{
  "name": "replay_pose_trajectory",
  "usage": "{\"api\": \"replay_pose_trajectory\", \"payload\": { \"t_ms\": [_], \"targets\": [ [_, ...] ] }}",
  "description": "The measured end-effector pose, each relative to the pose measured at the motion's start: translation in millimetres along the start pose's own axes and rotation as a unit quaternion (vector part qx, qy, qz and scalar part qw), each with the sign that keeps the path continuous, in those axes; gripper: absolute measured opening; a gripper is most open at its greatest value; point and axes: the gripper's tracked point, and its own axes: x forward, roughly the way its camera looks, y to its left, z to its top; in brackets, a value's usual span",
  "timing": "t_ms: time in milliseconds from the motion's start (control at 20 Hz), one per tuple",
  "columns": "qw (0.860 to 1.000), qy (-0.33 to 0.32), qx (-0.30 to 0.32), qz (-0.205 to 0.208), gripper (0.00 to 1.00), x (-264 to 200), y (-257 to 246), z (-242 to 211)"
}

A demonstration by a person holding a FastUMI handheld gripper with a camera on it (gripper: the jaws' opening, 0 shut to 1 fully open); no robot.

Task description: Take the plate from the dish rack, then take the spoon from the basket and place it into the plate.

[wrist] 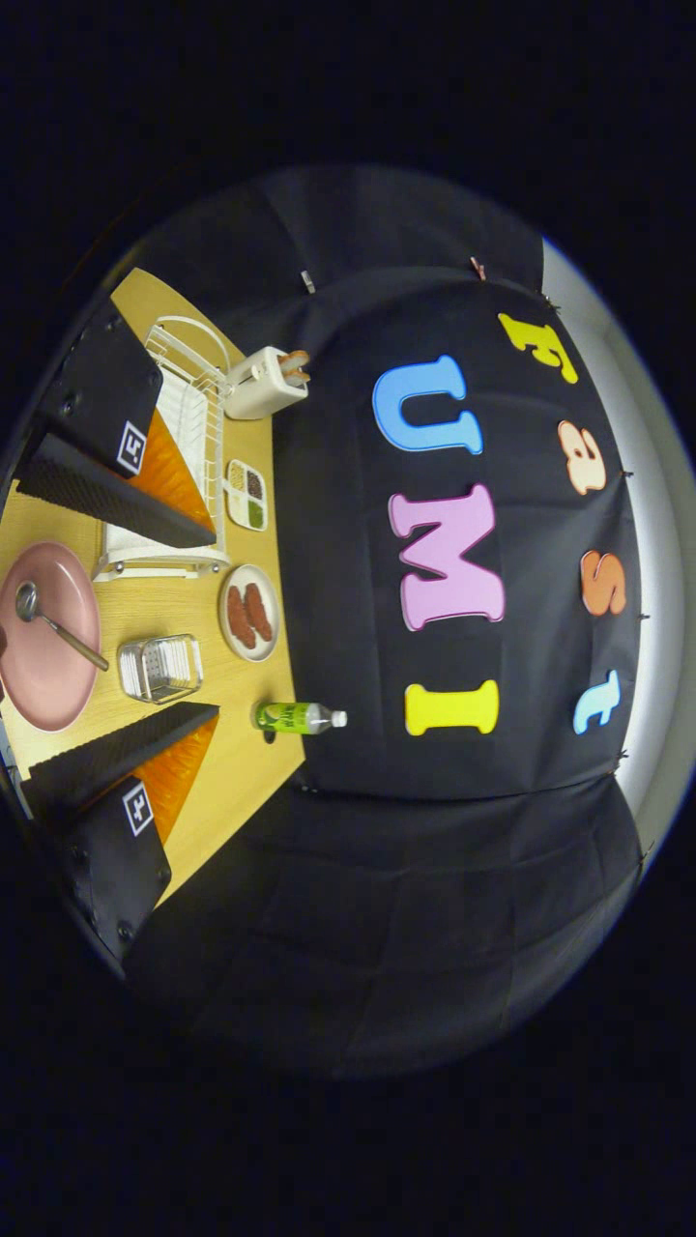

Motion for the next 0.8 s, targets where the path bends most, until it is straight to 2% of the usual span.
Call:
{"api": "replay_pose_trajectory", "payload": {
  "t_ms": [100, 250, 350, 800],
  "targets": [
    [0.999, -0.034, -0.012, 0.005, 0.99, -7, 7, 29],
    [0.995, -0.091, -0.04, -0.009, 0.98, -25, 4, 66],
    [0.992, -0.112, -0.05, -0.012, 0.98, -37, 4, 78],
    [0.993, -0.116, -0.038, 0.005, 0.98, -25, 18, 97]
  ]
}}
